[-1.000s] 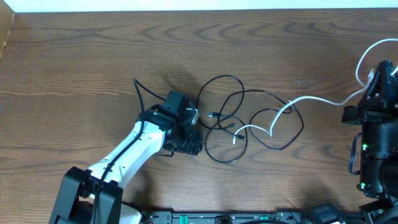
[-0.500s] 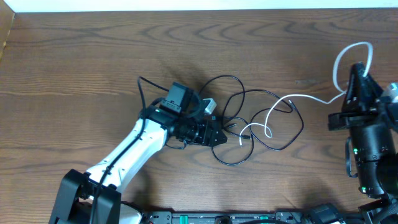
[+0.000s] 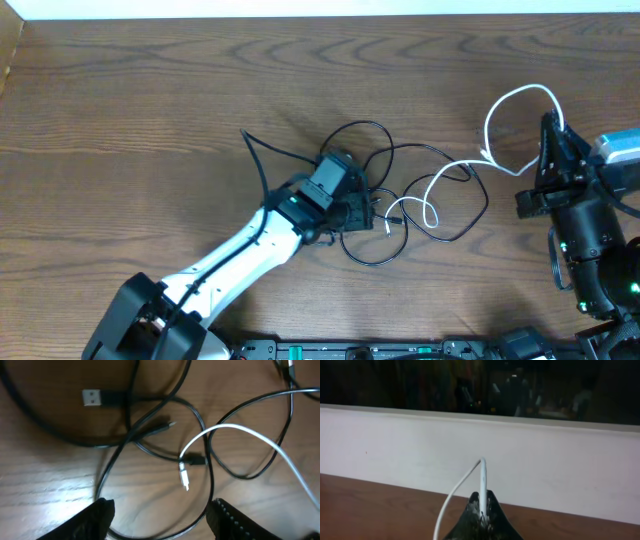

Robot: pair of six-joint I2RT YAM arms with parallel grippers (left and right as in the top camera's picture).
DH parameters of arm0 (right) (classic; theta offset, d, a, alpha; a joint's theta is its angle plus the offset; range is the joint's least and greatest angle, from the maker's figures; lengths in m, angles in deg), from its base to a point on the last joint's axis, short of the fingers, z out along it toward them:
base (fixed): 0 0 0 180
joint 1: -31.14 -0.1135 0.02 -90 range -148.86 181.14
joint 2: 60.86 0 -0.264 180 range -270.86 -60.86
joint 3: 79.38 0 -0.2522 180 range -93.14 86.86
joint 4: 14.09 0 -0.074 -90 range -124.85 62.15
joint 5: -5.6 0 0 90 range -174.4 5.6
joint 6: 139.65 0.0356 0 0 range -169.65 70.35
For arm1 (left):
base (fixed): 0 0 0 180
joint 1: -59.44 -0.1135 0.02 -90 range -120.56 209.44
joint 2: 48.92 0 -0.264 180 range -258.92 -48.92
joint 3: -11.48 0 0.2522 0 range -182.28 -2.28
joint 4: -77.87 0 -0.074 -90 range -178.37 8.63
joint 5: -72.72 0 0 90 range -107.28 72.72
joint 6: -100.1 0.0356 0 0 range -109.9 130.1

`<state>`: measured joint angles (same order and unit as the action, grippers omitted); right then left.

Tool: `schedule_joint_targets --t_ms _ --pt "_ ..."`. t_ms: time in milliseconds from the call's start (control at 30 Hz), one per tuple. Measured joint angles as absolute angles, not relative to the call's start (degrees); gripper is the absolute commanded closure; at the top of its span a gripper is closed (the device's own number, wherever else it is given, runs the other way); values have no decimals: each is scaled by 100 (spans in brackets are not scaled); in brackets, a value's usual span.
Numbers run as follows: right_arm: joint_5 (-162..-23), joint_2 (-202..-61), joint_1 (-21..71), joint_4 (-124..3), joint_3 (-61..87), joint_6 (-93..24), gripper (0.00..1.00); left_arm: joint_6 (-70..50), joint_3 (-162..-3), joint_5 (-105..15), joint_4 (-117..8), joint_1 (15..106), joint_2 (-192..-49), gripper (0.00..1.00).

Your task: Untangle cables

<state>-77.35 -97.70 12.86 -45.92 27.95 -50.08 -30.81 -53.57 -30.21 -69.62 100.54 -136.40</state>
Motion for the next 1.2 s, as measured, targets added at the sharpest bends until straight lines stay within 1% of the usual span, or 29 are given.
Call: schedule_joint_targets --t_ms 33,167,233,400,733,1033,1200 --pt "-7737 -9770 1286 -4609 2795 -5008 99 -3131 -5357 -2936 -7039 10118 -13692 36" --pt "-7737 -9773 1286 -4631 2795 -5008 99 -3317 -5357 -2734 -7277 10330 -14143 48" --pt "-7735 -9773 1286 -4631 2795 -5008 99 -3371 -5357 -2704 -7279 10373 -14363 50" --pt "-7737 -9773 1286 -4696 2795 -5008 99 -3389 -5357 -2706 -7170 10391 -14783 50" --pt "-7739 -10013 1286 -4812 2795 -5008 99 -3371 -5364 -2678 -7196 10371 -14783 50" --pt "-7872 -10124 1286 -4882 2795 -4868 99 -3745 -5364 -2540 -7821 10362 -14829 49" --pt "-7993 -10124 1286 -5005 2795 -4772 99 -3953 -5414 -2155 -7959 10496 -15017 51"
